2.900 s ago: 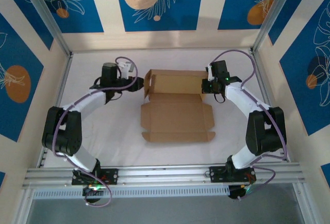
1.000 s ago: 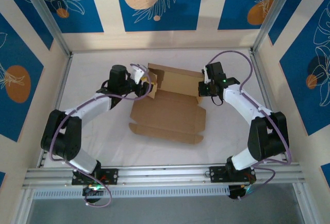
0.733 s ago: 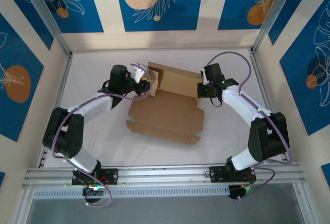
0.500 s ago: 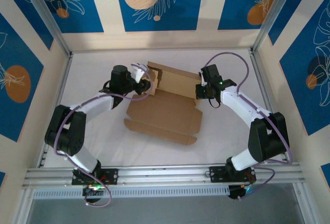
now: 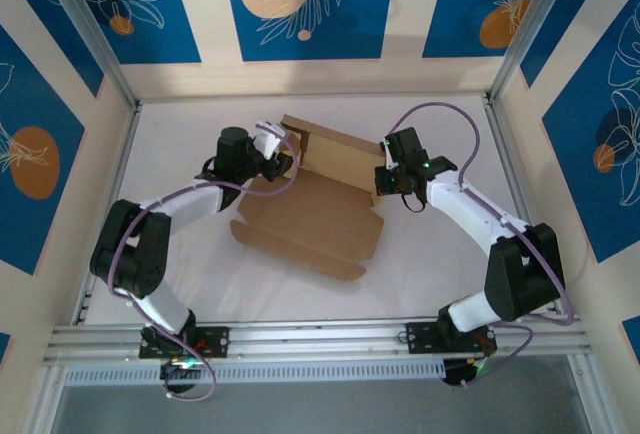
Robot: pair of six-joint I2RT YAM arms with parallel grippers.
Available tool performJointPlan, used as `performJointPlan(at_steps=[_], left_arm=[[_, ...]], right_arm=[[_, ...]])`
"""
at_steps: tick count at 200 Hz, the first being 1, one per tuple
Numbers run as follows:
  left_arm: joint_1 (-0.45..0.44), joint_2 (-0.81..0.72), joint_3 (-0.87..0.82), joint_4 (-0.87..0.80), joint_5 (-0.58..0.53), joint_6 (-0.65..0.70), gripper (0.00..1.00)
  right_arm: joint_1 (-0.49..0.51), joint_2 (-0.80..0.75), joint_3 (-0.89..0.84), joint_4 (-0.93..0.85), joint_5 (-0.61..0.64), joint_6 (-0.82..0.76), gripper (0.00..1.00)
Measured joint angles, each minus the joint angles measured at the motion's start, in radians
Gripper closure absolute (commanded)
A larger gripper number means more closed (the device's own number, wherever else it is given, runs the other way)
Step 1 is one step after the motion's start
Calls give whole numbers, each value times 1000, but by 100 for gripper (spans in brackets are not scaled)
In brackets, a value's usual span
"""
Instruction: Fold the paper box
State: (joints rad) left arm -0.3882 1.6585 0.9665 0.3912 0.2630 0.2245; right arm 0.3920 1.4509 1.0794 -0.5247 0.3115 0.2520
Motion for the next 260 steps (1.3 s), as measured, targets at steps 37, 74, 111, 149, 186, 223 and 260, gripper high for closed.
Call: performJointPlan(at_steps=[37, 74, 111, 149, 186, 223, 260], left_arm=[[0, 2, -25, 62, -35, 11, 44], [15, 1, -108, 148, 10, -7, 45], [22, 1, -165, 193, 66, -21, 40], [28, 6, -206, 280, 27, -43, 31], [43, 41, -206, 353, 25, -62, 30], [68, 84, -206, 425, 92, -74, 33], [104, 144, -206, 542, 226, -133, 44]], right_arm=[[21, -27, -5, -15, 6, -16, 100], [33, -39, -45, -13, 22, -24, 100], [38, -40, -79, -6, 30, -35, 100], [47, -52, -84, 3, 38, -42, 100], [66, -62, -100, 24, 42, -42, 100], [83, -64, -108, 35, 46, -54, 100], [84, -79, -108, 39, 52, -71, 100]])
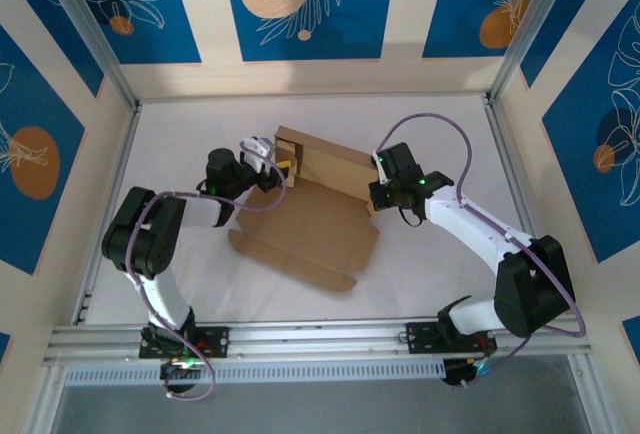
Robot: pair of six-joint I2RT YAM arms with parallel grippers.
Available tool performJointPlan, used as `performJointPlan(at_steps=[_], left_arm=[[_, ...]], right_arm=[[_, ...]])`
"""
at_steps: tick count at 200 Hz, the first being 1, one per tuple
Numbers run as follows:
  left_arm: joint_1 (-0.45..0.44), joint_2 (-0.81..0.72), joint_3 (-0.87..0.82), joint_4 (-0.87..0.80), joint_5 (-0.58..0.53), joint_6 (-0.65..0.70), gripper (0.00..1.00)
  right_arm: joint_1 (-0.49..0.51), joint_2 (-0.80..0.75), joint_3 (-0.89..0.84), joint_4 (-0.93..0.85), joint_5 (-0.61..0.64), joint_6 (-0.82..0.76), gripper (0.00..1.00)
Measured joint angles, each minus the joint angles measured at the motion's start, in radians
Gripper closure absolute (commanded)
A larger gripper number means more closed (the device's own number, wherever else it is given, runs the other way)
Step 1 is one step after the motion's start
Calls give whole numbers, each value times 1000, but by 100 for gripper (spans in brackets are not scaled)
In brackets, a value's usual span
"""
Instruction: Fold the paper box
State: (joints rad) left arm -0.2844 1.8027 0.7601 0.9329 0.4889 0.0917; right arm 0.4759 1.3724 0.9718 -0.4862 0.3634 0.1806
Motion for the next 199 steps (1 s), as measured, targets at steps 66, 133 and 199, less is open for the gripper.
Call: performJointPlan(at_steps=[66, 133, 199], left_arm=[[30, 45, 10, 82, 18, -103, 86], [-35, 40, -40, 113, -196, -76, 93], [-188, 13, -55, 111, -609, 32, 100]], right_arm=[[2, -1, 0, -6, 6, -8, 100], [5, 59, 19, -7, 27, 87, 100], [51, 116, 79, -47, 123, 276, 100]])
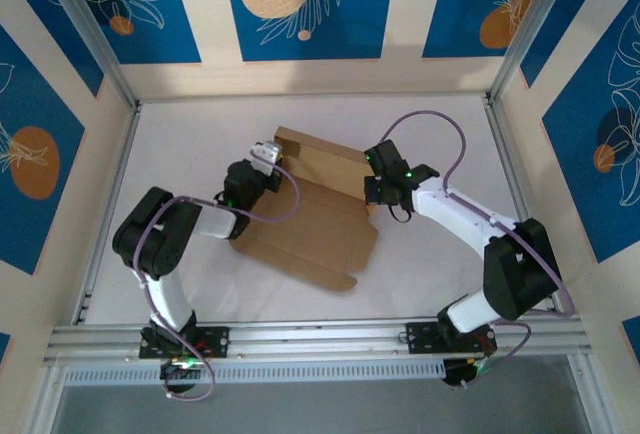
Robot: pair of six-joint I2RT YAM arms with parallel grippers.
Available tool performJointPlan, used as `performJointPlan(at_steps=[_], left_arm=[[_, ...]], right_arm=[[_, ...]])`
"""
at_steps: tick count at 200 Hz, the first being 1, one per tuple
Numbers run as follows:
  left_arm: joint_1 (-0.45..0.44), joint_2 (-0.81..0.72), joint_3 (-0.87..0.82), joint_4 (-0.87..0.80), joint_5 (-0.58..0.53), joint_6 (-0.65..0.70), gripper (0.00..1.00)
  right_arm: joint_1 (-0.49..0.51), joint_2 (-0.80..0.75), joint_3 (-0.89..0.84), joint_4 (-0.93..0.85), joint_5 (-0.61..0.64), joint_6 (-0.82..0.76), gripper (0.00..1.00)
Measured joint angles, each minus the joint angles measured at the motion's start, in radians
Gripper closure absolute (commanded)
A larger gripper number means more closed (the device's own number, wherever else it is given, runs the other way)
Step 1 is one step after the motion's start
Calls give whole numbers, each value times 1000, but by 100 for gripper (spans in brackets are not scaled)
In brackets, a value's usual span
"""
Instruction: Fold the paper box
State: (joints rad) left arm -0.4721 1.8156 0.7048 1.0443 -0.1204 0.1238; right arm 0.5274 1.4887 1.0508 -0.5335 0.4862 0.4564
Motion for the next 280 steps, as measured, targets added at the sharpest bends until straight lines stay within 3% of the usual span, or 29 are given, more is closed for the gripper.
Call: performJointPlan(at_steps=[32, 65, 120, 230, 254, 280], left_arm=[[-78, 12, -9, 51, -240, 45, 100], [-122, 33, -24, 110, -369, 64, 100], [-155, 34, -30, 154, -410, 66, 100], [-179, 42, -43, 195, -469, 23, 100], [-181, 42, -66, 209, -480, 1, 71], [-185, 22, -121, 212, -455, -34, 49]], right_arm=[[50, 85, 95, -72, 130, 133, 100], [86, 209, 256, -207, 279, 283, 100], [98, 248, 302, -294, 338, 428, 100], [99, 252, 302, -294, 328, 472, 100], [96, 251, 301, -280, 311, 442, 97], [77, 221, 246, -198, 259, 334, 89]])
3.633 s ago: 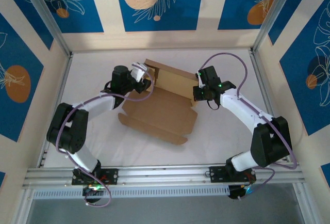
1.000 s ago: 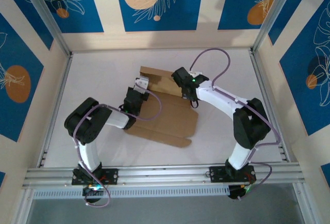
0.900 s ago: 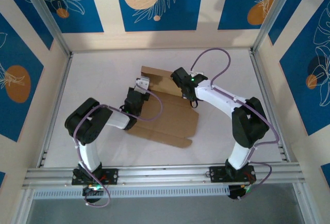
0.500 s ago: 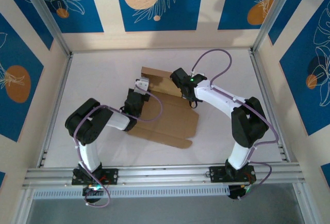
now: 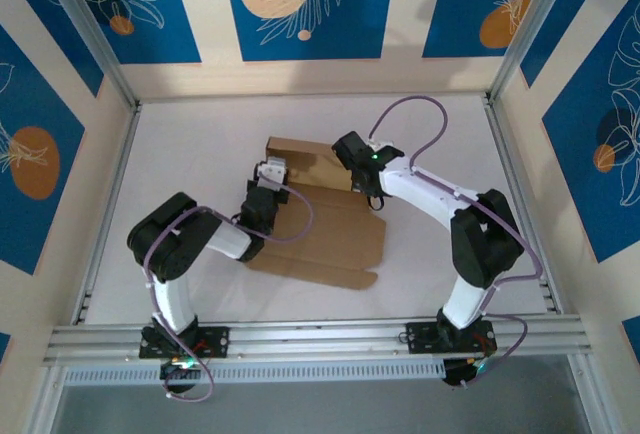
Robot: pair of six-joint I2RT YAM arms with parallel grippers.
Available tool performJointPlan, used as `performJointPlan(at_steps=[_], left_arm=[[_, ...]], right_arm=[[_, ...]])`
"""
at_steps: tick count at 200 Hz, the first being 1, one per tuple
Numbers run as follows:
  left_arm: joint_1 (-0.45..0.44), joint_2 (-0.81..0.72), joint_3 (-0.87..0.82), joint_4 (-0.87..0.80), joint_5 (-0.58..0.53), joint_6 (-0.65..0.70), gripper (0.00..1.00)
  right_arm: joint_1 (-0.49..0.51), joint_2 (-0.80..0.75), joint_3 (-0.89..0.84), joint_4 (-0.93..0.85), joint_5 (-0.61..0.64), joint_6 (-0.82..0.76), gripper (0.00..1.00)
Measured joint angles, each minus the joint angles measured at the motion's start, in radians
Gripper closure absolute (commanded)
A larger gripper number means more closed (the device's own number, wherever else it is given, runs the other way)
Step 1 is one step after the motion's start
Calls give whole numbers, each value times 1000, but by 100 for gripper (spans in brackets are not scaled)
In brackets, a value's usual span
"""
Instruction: Fold the paper box
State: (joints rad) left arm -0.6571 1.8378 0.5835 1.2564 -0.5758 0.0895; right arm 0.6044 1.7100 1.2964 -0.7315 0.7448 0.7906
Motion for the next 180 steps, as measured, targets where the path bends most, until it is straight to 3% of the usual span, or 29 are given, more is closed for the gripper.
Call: performJointPlan(at_steps=[7, 25, 34, 102, 127, 155, 180], left_arm=[[-3, -14, -14, -3, 14, -7, 44], [-11, -71, -51, -8, 52, -33, 36], [-13, -111, -72, -11, 66, -45, 34], [-16, -389, -151, -154, 151, -162, 32], [-16, -533, -150, -269, 152, -167, 31], [-13, -646, -77, -414, 122, -158, 21], [40, -636, 86, -578, 127, -186, 21]], right_arm=[[-10, -14, -21, 19, -23, -24, 86], [-54, -54, -76, 77, -82, -86, 65], [-76, -77, -101, 105, -101, -107, 59], [-111, -201, -209, 268, -193, -272, 22], [-106, -294, -278, 308, -242, -335, 17], [-106, -439, -339, 338, -307, -383, 15], [-132, -547, -364, 357, -359, -380, 22]])
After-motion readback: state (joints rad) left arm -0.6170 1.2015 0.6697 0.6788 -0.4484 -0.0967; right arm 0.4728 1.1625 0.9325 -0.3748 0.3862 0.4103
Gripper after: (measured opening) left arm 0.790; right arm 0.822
